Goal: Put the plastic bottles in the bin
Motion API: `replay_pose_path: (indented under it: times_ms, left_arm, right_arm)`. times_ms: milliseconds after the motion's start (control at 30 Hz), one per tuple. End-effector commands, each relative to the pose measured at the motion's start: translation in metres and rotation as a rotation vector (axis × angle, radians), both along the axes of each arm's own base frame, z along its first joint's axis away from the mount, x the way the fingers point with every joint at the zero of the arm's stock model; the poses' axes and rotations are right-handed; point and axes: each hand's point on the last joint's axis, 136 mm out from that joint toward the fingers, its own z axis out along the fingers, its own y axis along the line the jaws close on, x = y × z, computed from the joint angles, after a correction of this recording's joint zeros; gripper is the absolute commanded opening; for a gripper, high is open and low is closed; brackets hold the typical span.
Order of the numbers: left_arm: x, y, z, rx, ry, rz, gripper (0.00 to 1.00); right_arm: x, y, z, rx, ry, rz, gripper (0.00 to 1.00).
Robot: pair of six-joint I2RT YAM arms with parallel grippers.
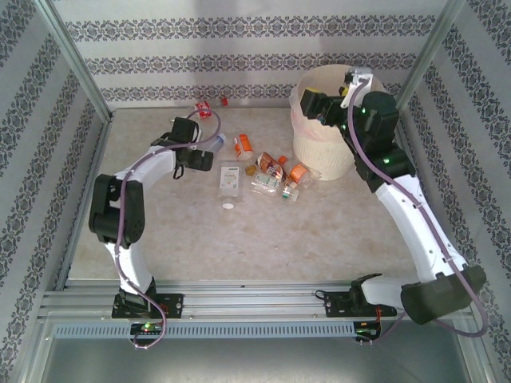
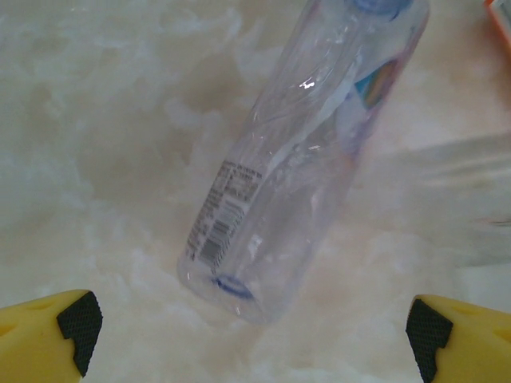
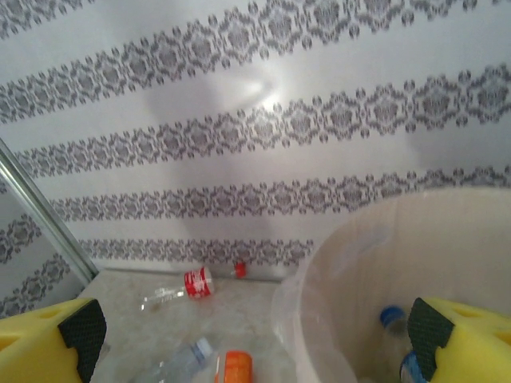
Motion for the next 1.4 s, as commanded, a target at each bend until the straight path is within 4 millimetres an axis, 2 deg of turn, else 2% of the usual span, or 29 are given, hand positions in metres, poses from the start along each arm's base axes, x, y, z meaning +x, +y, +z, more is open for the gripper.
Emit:
replay_pose_path:
  times_ms: [0, 100, 233, 333, 467, 633, 733, 900, 1067, 1233, 1367]
  left_arm:
    - [0.007, 0.010, -0.012, 0.141, 0.053, -0.159, 1.00]
    - [0.018, 0.001, -0.023, 0.121, 0.057, -0.221, 1.00]
    - [0.026, -0.006, -0.044, 0.112, 0.087, -0.268, 0.92]
    - [0.024, -0.013, -0.053, 0.077, 0.103, -0.285, 0.88]
    - [0.015, -0.006, -0.068, 0.103, 0.155, -0.269, 0.82]
    - [0.011, 0.003, -0.059, 0.103, 0.128, -0.241, 0.66]
    - [0.007, 0.006, -0.049, 0.091, 0.107, -0.212, 0.57]
    - [0.005, 0.006, -0.013, 0.042, 0.009, -0.144, 0.43]
    - [-0.007, -0.011, 0.038, -0.120, -0.104, -0.110, 0.43]
    - [-0.032, -0.052, 0.099, -0.419, -0.190, -0.102, 0.41]
    - [-0.060, -0.100, 0.157, -0.801, -0.280, -0.188, 0.43]
  right_arm:
    - [-0.009, -0.005, -0.018, 0.043, 0.038, -0.035, 0.98]
    - [-0.022, -0.009, -0.033, 0.041, 0.072, -0.047, 0.98]
    - [-0.038, -0.019, -0.052, 0.020, 0.112, -0.079, 0.98]
    - [-0.049, -0.030, -0.065, 0.028, 0.146, -0.127, 0.98]
    - [-0.060, -0.034, -0.077, 0.073, 0.179, -0.138, 0.98]
    - [-0.066, -0.033, -0.087, 0.087, 0.201, -0.128, 0.98]
    - [-0.065, -0.028, -0.084, 0.097, 0.196, -0.101, 0.98]
    - [-0.059, -0.005, -0.078, 0.114, 0.181, -0.019, 0.98]
    - [-0.052, 0.028, -0.077, 0.114, 0.191, 0.083, 0.98]
    - [-0.042, 0.064, -0.075, 0.207, 0.227, 0.193, 0.98]
    - [-0.032, 0.087, -0.072, 0.316, 0.270, 0.275, 0.98]
